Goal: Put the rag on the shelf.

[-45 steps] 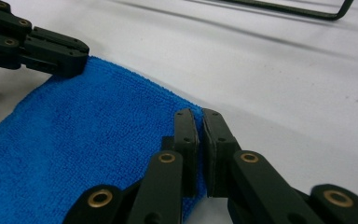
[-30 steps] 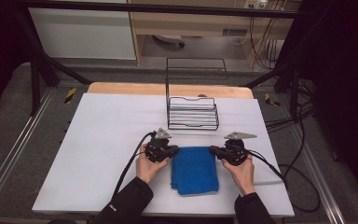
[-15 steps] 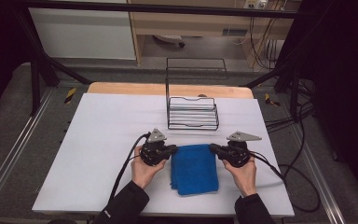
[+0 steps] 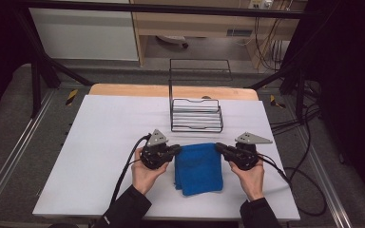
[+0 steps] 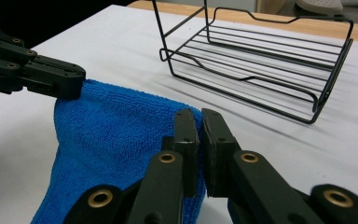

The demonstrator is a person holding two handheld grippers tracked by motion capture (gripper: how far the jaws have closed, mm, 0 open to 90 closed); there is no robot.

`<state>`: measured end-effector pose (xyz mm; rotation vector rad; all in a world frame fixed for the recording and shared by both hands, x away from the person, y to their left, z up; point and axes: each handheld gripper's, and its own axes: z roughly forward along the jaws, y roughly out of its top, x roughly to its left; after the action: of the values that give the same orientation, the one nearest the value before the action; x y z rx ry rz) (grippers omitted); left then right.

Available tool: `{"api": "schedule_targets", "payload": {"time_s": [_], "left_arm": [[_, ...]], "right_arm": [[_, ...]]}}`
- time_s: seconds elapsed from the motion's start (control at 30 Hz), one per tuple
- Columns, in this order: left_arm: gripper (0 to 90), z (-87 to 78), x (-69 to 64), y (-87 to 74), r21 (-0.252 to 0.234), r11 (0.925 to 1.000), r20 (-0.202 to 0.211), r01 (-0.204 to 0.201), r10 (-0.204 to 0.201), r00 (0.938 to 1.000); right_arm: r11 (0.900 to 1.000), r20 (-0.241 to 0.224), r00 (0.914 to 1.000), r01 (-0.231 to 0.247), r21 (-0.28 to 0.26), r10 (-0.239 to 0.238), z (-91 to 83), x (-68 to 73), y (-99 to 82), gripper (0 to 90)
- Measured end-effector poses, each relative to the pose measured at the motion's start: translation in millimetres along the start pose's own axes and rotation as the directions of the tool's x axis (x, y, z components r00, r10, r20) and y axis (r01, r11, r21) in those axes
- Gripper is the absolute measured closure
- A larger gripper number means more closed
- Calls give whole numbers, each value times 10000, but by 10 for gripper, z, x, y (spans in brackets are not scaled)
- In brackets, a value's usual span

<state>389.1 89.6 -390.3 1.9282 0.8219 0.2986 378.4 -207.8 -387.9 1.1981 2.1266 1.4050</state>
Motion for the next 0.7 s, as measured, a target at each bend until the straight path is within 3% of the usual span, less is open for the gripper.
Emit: {"api": "schedule_targets", "payload": {"time_s": [0.7], "left_arm": [[845, -204, -83, 222, -848, 9960, -139, -292, 281, 9995]], "right_arm": [[9932, 200, 9982, 577, -1013, -560, -224, 119, 180, 862]]}}
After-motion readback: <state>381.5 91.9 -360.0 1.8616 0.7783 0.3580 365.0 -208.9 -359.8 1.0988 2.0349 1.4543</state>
